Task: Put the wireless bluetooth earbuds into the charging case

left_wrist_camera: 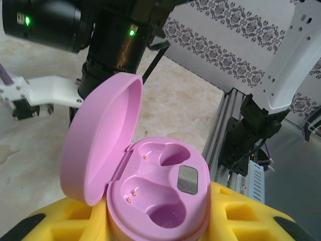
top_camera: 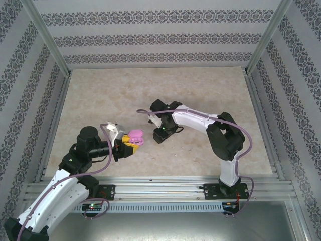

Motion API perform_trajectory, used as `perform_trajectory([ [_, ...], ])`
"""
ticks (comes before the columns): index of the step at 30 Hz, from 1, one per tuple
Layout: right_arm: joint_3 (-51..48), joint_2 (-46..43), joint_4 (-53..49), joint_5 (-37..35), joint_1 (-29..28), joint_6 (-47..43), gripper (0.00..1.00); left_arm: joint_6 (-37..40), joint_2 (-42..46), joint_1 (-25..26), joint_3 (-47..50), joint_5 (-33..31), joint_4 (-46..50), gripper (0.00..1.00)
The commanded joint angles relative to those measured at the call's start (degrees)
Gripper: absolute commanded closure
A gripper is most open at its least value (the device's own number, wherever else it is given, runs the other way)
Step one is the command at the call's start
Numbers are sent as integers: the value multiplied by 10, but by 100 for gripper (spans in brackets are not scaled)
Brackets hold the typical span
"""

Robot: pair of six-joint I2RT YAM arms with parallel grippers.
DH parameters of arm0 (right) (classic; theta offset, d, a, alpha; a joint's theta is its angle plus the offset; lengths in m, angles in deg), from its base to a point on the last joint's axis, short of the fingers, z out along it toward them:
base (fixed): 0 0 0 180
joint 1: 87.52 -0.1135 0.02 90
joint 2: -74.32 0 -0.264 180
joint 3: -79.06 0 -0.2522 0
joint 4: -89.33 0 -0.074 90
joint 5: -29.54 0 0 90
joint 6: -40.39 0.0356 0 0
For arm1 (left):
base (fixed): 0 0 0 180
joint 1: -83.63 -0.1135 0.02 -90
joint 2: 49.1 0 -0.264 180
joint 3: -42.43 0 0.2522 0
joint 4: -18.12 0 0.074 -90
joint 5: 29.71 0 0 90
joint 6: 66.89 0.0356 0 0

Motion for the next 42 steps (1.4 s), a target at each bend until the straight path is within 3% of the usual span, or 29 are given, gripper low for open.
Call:
perform_trajectory([
  [1, 19, -31, -12, 17, 0, 71, 50, 7, 5, -1, -20, 8, -11, 76],
  [10, -68, -64, 112, 58, -32, 258, 69, 7, 7, 0, -16, 8, -14, 77],
  [17, -85, -22, 151, 37, -51, 298, 73, 18, 11, -1, -24, 11, 8, 77],
  [21, -90, -13, 143, 6, -48, 304, 73, 19, 19, -1, -22, 11, 12, 77],
  [42, -43, 32, 94, 4, -11, 285, 64, 14, 23, -1, -7, 7, -6, 78],
])
